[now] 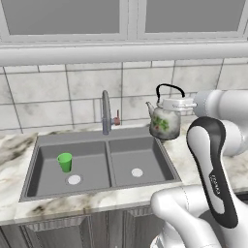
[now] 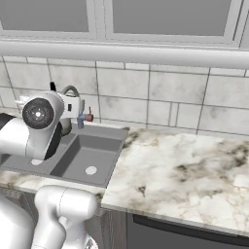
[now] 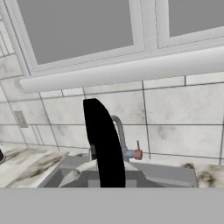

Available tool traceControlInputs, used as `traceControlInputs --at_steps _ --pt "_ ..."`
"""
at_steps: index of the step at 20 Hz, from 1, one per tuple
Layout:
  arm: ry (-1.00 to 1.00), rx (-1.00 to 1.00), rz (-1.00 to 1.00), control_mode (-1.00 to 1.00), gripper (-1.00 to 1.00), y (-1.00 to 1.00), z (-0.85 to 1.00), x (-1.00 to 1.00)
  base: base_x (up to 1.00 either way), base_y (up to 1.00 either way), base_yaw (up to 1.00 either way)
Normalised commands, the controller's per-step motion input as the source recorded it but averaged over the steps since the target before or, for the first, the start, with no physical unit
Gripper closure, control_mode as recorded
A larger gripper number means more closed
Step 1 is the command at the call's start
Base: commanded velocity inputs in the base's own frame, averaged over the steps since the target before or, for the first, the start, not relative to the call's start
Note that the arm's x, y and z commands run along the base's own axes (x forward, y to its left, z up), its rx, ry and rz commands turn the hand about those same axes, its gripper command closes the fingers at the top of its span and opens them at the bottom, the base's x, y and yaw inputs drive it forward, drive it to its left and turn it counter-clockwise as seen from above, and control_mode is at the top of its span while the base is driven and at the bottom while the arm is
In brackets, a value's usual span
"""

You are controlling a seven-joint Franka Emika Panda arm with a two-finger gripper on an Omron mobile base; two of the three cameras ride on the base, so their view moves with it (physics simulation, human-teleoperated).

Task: Open the cabinet, pick the kettle from the cabinet, and place it in the sink.

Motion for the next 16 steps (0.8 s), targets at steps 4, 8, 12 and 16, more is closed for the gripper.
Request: traceControlInputs --at_steps 4,8,12,16 --pt "0.00 0.00 0.00 1.00 1.00 0.00 0.00 0.00 0.00 0.00 0.00" --pt "0.00 0.00 0.00 1.00 1.00 0.00 0.00 0.00 0.00 0.00 0.00" --pt "0.00 0.00 0.00 1.00 1.00 0.00 0.00 0.00 0.00 0.00 0.00" --pt "0.00 0.00 0.00 1.00 1.00 0.00 0.00 0.00 0.00 0.00 0.00"
